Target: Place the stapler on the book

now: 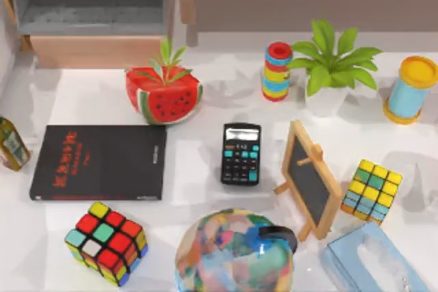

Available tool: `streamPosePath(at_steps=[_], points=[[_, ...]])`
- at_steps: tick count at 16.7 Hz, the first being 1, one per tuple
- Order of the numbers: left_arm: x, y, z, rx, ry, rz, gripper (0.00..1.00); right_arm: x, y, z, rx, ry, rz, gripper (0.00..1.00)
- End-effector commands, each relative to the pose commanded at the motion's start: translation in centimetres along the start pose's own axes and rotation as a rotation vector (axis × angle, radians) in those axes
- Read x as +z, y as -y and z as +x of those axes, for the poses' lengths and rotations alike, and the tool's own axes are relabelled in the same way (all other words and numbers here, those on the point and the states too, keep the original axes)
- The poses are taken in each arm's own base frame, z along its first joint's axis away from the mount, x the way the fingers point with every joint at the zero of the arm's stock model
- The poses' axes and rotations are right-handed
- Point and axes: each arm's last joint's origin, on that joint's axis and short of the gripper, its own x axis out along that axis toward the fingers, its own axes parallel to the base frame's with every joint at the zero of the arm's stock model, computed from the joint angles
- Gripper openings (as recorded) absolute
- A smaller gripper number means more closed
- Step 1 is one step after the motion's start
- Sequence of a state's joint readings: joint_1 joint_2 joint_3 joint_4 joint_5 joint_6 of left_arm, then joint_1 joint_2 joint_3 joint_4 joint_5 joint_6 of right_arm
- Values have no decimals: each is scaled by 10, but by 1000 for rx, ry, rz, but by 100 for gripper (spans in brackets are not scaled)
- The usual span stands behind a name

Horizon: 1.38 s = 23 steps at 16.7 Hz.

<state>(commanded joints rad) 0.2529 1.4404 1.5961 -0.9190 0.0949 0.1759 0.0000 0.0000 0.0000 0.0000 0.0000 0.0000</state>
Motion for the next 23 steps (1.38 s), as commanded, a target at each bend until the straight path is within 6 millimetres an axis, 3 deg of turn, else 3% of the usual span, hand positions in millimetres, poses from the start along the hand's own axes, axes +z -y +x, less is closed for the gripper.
streamPosePath(at_steps=[3, 6, 10, 13, 17, 23], points=[[39, -27, 50, 2, -122, -8, 100, 0, 0, 0, 0, 0, 0, 100], [53, -52, 116, -7, -266, -11, 100, 0, 0, 0, 0, 0, 0, 100], [31, -75, 212, -35, -496, -13, 100, 0, 0, 0, 0, 0, 0, 100], [4, -78, 265, -60, -643, -2, 100, 0, 0, 0, 0, 0, 0, 100], [-10, -70, 295, -75, -709, 29, 100, 0, 0, 0, 0, 0, 0, 100], [-12, -72, 296, -75, -714, 23, 100, 0, 0, 0, 0, 0, 0, 100]])
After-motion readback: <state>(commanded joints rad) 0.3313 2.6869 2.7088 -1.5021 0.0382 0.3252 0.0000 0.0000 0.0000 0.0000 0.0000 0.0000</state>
